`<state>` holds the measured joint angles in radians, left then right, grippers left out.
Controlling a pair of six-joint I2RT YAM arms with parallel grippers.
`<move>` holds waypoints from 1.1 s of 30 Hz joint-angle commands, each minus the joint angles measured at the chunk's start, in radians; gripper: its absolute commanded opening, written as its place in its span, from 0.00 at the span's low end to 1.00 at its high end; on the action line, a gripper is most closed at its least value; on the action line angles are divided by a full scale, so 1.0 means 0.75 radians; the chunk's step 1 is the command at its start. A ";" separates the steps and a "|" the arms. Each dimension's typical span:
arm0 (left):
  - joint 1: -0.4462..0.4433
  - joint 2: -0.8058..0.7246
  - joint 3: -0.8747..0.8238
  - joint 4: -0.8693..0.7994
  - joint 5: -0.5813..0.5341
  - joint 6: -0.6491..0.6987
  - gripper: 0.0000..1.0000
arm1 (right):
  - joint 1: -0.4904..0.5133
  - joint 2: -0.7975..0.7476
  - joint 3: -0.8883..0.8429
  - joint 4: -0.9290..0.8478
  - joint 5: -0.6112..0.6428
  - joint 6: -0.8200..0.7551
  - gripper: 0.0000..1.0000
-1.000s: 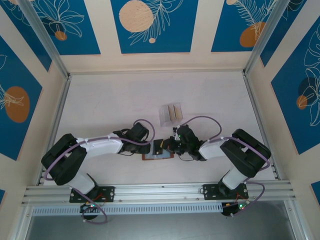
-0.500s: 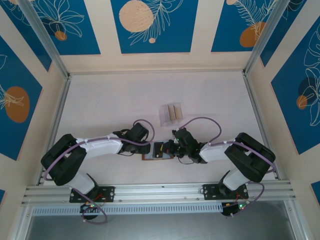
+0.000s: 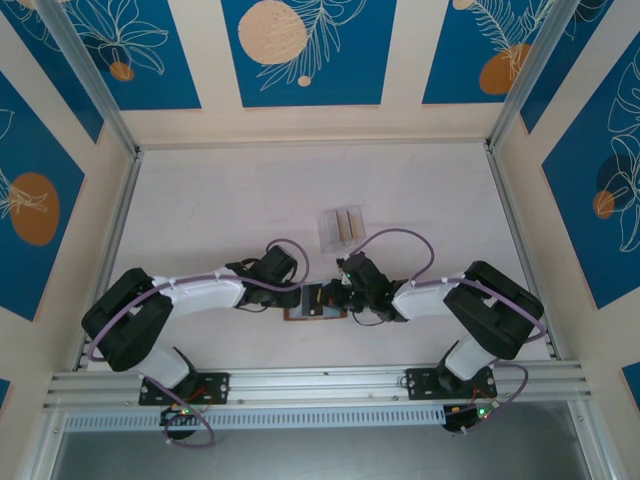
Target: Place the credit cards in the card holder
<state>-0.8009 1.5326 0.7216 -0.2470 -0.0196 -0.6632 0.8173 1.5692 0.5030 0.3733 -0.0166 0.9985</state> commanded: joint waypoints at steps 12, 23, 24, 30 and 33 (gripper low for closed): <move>-0.003 -0.045 -0.057 0.014 0.103 0.016 0.47 | 0.022 0.156 0.040 -0.128 -0.017 -0.022 0.00; 0.092 -0.236 -0.140 -0.062 0.106 0.013 0.30 | 0.019 0.145 0.049 -0.189 -0.009 -0.048 0.00; 0.098 -0.228 -0.140 -0.057 0.110 0.020 0.28 | 0.020 0.143 0.051 -0.194 -0.009 -0.050 0.00; 0.102 -0.114 -0.101 -0.020 0.120 0.065 0.16 | 0.028 0.121 0.078 -0.246 0.002 -0.073 0.00; 0.101 -0.065 -0.103 -0.002 0.113 0.072 0.12 | 0.039 0.112 0.102 -0.285 0.021 -0.090 0.00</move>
<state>-0.7322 1.4452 0.6384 -0.2443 0.0582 -0.6323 0.8288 1.6363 0.5858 0.3344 -0.0475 0.9688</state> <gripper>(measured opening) 0.130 0.066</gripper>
